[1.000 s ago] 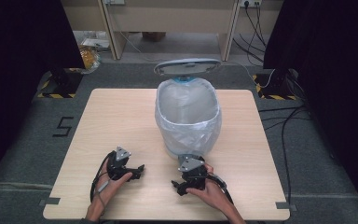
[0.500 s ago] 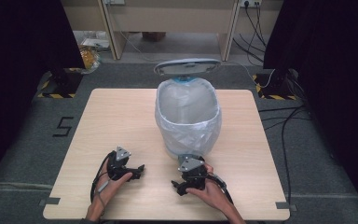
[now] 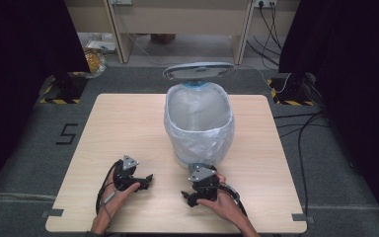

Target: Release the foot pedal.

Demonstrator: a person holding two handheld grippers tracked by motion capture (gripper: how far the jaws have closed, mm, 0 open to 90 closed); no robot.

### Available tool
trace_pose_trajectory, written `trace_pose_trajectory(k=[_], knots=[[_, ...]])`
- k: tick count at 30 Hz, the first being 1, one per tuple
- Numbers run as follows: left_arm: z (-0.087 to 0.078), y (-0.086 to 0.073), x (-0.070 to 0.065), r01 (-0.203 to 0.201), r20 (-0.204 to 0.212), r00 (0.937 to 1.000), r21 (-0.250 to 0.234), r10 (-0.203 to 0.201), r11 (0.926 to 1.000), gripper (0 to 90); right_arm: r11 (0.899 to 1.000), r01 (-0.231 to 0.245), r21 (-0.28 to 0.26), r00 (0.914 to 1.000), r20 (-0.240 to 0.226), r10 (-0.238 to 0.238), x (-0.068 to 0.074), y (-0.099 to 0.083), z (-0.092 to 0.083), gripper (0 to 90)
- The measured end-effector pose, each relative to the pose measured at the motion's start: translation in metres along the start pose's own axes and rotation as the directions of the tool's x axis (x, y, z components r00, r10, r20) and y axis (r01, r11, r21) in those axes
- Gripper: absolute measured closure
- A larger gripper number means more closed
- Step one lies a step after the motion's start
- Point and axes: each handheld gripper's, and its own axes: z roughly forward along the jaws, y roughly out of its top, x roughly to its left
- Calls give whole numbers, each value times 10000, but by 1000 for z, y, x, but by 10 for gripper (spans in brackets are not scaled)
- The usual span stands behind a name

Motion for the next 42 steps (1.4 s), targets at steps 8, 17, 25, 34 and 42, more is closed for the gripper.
trace_pose_trajectory(k=[8,17,25,34,42], knots=[[0,0,0,1,-8,10000,9,-1,10000,70,9999,114,-14,9999,6,-114,0,0,-1,29],[0,0,0,-5,-11,10000,11,5,10000,70,9997,-76,-216,10000,12,76,-1,1,-3,34],[0,0,0,-1,-2,10000,0,1,10000,70,9948,-730,-711,9973,-97,725,-6,-2,-8,115],[0,0,0,24,34,10000,-13,-24,10000,70,9757,-1503,-1592,9885,-427,1453,-10,-2,-24,159],[0,0,0,27,34,10000,-15,-27,10000,71,9609,-1969,-1946,9804,-307,1946,-19,-13,-55,170]])
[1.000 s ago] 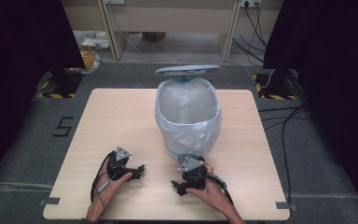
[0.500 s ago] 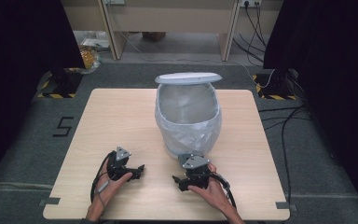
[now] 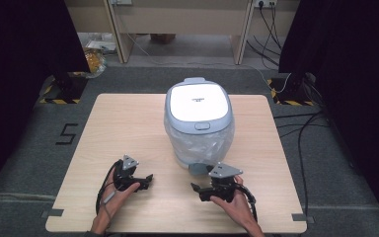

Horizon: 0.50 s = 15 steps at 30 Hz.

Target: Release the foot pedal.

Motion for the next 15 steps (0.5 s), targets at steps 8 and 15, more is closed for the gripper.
trace_pose_trajectory(k=[8,15], knots=[[0,0,0,1,6,10000,-1,-1,10000,71,9978,-663,41,9921,1067,655,-23,-18,-35,176],[0,0,0,1,4,10000,1,-1,10000,71,9895,-1401,365,9747,1807,1313,-38,-47,-55,178]])
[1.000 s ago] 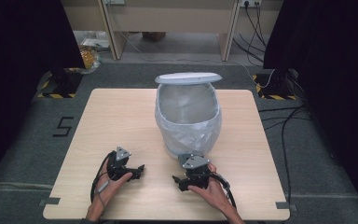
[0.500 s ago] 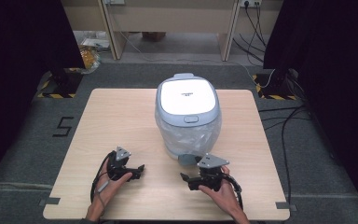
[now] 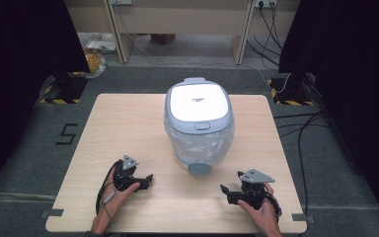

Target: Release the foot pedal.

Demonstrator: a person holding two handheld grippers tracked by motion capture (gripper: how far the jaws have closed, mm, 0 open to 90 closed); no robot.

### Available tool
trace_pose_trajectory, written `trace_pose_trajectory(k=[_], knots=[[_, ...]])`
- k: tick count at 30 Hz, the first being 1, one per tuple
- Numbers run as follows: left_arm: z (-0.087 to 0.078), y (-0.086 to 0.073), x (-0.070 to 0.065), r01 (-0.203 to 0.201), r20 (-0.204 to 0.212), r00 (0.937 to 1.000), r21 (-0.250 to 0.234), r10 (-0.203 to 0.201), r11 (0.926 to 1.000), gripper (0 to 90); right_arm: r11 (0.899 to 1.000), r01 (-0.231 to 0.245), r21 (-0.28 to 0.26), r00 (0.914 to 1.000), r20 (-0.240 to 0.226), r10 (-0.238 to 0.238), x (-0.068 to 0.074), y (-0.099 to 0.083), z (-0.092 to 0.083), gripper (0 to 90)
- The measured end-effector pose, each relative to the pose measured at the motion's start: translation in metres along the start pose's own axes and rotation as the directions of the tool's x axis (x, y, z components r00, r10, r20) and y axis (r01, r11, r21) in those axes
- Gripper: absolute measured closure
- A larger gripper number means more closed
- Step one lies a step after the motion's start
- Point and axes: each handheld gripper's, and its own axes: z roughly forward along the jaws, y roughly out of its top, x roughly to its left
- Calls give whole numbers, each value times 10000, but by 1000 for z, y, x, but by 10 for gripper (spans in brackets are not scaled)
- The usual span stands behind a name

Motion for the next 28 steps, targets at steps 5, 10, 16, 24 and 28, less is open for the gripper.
trace_pose_trajectory(k=[5,10,16,24,28], knots=[[0,0,0,0,-1,10000,0,0,10000,71,9987,-388,337,9985,390,374,-11,-18,-7,178],[0,0,0,-12,-11,10000,7,12,10000,71,9928,-390,1132,9981,523,333,-13,-29,-5,156],[0,0,0,-13,-14,10000,7,13,10000,71,9908,29,1353,9976,682,-123,-9,-28,-2,122],[0,0,0,-12,-14,10000,5,12,10000,71,9903,88,1389,9979,627,-176,-9,-27,-1,106],[0,0,0,-19,-1,10000,6,19,10000,71,9901,49,1404,9980,610,-136,-9,-27,-1,104]])
